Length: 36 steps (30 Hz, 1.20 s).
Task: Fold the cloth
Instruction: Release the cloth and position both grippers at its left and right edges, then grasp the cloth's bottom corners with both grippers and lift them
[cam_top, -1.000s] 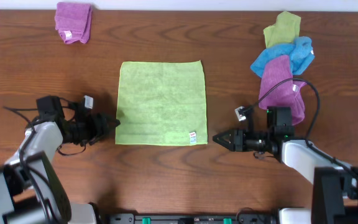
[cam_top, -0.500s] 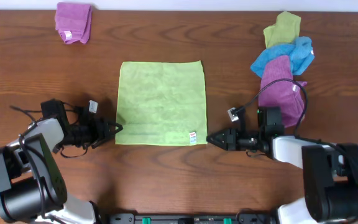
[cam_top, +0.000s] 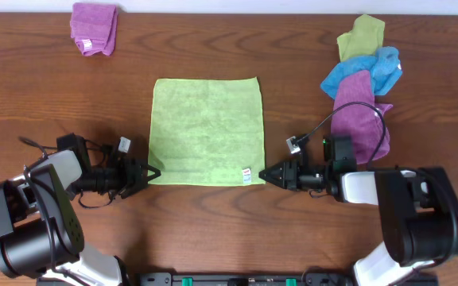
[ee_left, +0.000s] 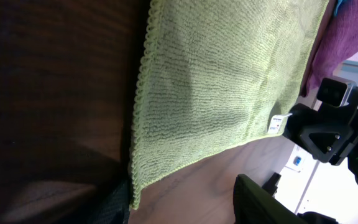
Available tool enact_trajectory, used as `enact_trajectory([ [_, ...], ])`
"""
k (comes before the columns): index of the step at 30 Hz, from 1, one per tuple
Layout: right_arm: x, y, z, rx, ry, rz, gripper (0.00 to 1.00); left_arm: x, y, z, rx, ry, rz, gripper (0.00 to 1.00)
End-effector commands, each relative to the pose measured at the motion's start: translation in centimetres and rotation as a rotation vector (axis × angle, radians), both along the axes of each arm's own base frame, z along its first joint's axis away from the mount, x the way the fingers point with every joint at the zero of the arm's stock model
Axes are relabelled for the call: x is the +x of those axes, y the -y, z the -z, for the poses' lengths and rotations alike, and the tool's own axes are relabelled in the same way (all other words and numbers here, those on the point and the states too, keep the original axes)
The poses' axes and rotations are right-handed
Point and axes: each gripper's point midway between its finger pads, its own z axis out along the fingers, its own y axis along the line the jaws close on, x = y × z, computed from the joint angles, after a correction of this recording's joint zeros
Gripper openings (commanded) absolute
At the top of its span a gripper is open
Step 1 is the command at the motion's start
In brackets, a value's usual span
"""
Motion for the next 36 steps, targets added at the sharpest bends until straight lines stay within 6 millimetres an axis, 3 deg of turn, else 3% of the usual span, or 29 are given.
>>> enact_trajectory([
  [1, -0.5, -0.4, 1.3, -0.04, -0.044, 0.007, 0.47, -1.0, -0.4, 1.2, 0.041, -0.035, 0.027, 0.54],
  [5, -0.5, -0.8, 1.4, -0.05, -0.038, -0.001, 0.44, -1.2, -0.3, 1.2, 0.038, -0.044, 0.028, 0.5],
  [9, -0.5, -0.8, 1.4, -0.053, -0.044, 0.003, 0.23, -1.2, -0.2, 1.1, 0.034, -0.051, 0.025, 0.36],
  [11, -0.4, -0.8, 1.5, -0.056, -0.046, 0.006, 0.08, -1.1, -0.3, 1.2, 0.039, -0.043, 0.024, 0.19],
  [13, -0.4, -0.8, 1.4, -0.054, -0.057, 0.012, 0.02, -0.9, -0.4, 1.2, 0.043, -0.036, 0.023, 0.1],
  [16, -0.2, -0.9, 1.1, -0.039, -0.056, 0.012, 0.02, -0.6, -0.5, 1.3, 0.049, -0.021, 0.018, 0.06],
  [23, 1.8, -2.6, -3.2, 0.115, 0.029, -0.053, 0.02, 1.1, -0.2, 0.1, -0.009, 0.035, -0.008, 0.06],
  [28, 5.2, -3.6, -7.5, 0.152, 0.127, -0.053, 0.01, 4.7, -0.6, -2.8, -0.026, 0.15, -0.011, 0.06],
  [31, 8.2, -3.9, -9.9, 0.139, 0.209, -0.026, 0.02, 8.5, -1.1, -5.2, 0.023, 0.248, -0.004, 0.06],
  [34, 10.9, -3.0, -9.3, 0.025, 0.207, 0.062, 0.02, 12.7, -1.6, -5.6, 0.146, 0.306, -0.07, 0.06],
  [36, 11.7, -2.4, -8.6, -0.025, 0.196, 0.086, 0.02, 14.6, -0.9, -5.9, 0.168, 0.369, -0.08, 0.06],
])
